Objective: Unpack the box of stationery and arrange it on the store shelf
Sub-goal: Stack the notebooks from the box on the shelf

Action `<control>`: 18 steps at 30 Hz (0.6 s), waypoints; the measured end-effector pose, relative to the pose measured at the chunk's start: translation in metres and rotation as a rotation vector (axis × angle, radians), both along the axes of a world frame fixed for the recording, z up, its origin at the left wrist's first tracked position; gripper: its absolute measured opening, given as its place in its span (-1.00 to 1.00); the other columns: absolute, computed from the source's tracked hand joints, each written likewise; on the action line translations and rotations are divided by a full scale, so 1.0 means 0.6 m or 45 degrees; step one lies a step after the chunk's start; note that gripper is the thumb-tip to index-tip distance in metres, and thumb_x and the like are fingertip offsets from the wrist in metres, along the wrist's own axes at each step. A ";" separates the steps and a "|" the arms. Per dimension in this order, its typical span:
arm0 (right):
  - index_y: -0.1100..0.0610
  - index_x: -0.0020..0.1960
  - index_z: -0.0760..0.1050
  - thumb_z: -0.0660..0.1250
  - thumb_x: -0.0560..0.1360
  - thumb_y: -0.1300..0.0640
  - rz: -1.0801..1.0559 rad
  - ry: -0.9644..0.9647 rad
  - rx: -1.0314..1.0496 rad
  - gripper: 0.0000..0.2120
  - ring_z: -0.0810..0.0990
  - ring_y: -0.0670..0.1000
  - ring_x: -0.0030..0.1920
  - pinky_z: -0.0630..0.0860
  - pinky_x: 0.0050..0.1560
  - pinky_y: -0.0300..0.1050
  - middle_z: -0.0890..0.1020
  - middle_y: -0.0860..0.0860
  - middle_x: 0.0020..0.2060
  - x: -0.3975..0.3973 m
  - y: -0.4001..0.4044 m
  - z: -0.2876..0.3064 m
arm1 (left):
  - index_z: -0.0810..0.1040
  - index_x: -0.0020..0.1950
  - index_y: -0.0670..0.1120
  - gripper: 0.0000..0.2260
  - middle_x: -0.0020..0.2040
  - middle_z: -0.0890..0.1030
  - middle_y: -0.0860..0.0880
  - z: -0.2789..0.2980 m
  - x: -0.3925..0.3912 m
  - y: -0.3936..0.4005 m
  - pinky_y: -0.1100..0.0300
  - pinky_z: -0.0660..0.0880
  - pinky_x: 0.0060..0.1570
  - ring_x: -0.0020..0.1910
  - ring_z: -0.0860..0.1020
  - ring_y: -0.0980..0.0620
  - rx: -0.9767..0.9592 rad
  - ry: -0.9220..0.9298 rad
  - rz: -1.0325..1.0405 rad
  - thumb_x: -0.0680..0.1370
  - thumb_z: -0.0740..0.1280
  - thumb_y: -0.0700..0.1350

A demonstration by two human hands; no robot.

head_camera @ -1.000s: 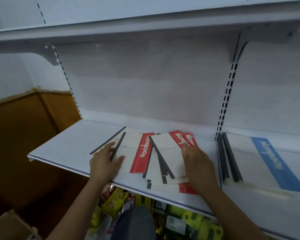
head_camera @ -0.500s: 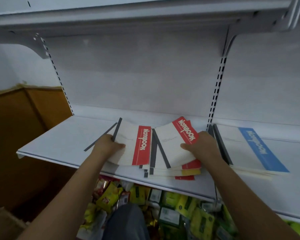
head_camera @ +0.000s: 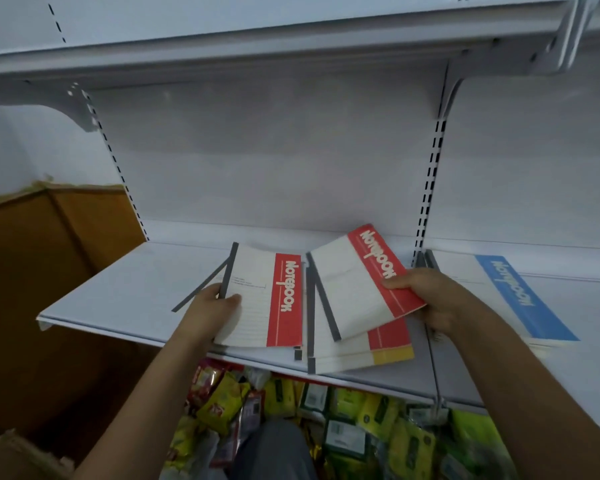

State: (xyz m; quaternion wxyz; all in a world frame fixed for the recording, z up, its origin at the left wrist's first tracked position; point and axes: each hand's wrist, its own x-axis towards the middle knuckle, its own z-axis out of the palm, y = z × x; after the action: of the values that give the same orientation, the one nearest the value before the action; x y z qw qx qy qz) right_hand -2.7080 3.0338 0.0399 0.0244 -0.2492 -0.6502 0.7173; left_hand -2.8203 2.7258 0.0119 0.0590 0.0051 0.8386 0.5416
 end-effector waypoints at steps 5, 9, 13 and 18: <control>0.19 0.07 0.54 0.32 0.55 0.22 -0.191 0.327 -0.107 -0.88 0.64 0.06 -0.14 0.55 -0.11 -0.01 0.67 0.09 -0.11 0.000 0.013 0.049 | 0.53 0.25 -0.07 -0.78 0.05 0.63 -0.03 0.020 -0.008 -0.010 0.17 0.53 -0.20 -0.04 0.60 0.00 0.013 0.061 0.031 0.62 0.23 -0.16; 0.17 0.09 0.54 0.36 0.54 0.14 -0.240 0.364 -0.079 -0.84 0.62 0.07 -0.19 0.55 -0.15 -0.02 0.66 0.08 -0.12 -0.018 -0.030 0.044 | 0.57 0.23 -0.03 -0.66 0.06 0.66 -0.04 0.038 0.012 0.036 -0.07 0.55 0.15 0.05 0.62 -0.08 0.196 -0.049 -0.037 0.65 0.16 0.14; 0.05 0.11 0.50 0.37 0.51 0.10 -0.153 0.269 0.216 -0.81 0.66 0.12 -0.09 0.61 0.01 0.20 0.66 0.07 -0.07 -0.045 -0.102 -0.015 | 0.59 0.17 0.02 -0.60 0.05 0.70 -0.04 0.038 0.047 0.110 0.02 0.58 0.06 0.01 0.66 -0.06 0.336 -0.218 -0.218 0.59 0.21 0.28; 0.02 0.22 0.40 0.36 0.53 0.04 -0.148 0.223 0.504 -0.71 0.64 0.06 -0.02 0.58 0.10 0.09 0.61 -0.01 0.01 -0.050 -0.107 -0.032 | 0.50 0.31 -0.10 -0.71 0.14 0.66 -0.03 0.003 0.053 0.144 0.08 0.61 0.04 0.03 0.67 0.01 0.441 -0.045 -0.269 0.59 0.37 -0.14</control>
State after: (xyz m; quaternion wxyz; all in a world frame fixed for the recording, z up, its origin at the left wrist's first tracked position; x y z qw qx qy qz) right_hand -2.7380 2.9695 0.0210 0.1705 -0.2135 -0.7583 0.5919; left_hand -2.7887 2.8120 0.0135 0.1285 0.0935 0.7264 0.6686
